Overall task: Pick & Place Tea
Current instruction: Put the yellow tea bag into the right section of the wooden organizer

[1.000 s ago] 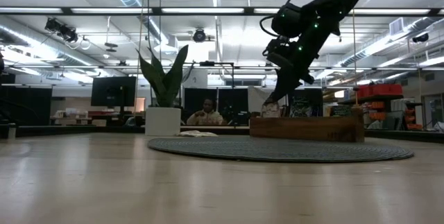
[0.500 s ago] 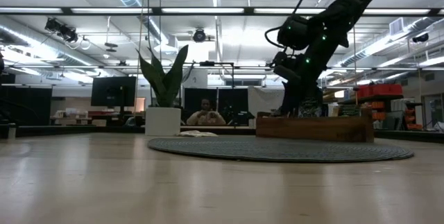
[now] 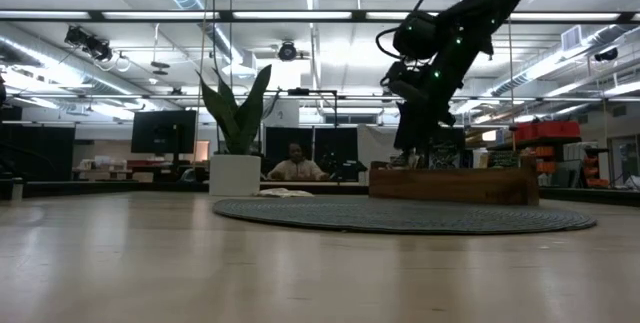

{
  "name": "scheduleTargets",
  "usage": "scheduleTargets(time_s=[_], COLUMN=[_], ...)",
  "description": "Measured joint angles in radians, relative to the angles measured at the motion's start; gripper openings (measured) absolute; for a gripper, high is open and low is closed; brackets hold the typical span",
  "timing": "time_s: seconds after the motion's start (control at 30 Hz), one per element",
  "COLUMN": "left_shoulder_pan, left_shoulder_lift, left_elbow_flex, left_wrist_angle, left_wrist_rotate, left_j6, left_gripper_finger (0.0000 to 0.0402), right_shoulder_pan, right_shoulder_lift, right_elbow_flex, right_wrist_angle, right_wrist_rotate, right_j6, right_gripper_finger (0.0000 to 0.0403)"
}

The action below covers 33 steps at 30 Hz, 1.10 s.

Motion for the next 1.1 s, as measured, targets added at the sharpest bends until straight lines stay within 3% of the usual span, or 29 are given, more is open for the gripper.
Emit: scheduleTargets(time_s=[0.27,0.43,0.6,0.83,1.1], left_shoulder_pan=[-0.006,-0.006,0.004,0.131,0.231], left_shoulder_lift=[0.026,0.12,0.243,0.399,0.59], left_elbow_flex=[0.0,-0.001,-0.001,0.023,0.144], left_wrist_angle=[-0.254,-0.315,-0.416,-0.611,-0.741], left_wrist_rotate=[0.011,0.095,0.241,0.467,0.472], left_j6=[0.102,0.479,0.913,1.136,1.471], left_gripper_finger=[0.0254,0.0254,0.0254,0.0251,0.0243], right_shoulder_pan=[0.002,0.004,0.023,0.058,0.108], right_shoulder_lift=[-0.128,-0.287,-0.445,-0.538,-0.538], right_elbow_flex=[0.143,0.198,0.201,0.201,0.186], right_wrist_angle=[-0.157,-0.224,-0.314,-0.388,-0.412], right_wrist_rotate=[-0.136,-0.245,-0.261,-0.259,-0.259], right_j6=[-0.123,-0.125,-0.1,-0.056,-0.063], right_gripper_finger=[0.0222,0.0225,0.0218,0.0216,0.0216])
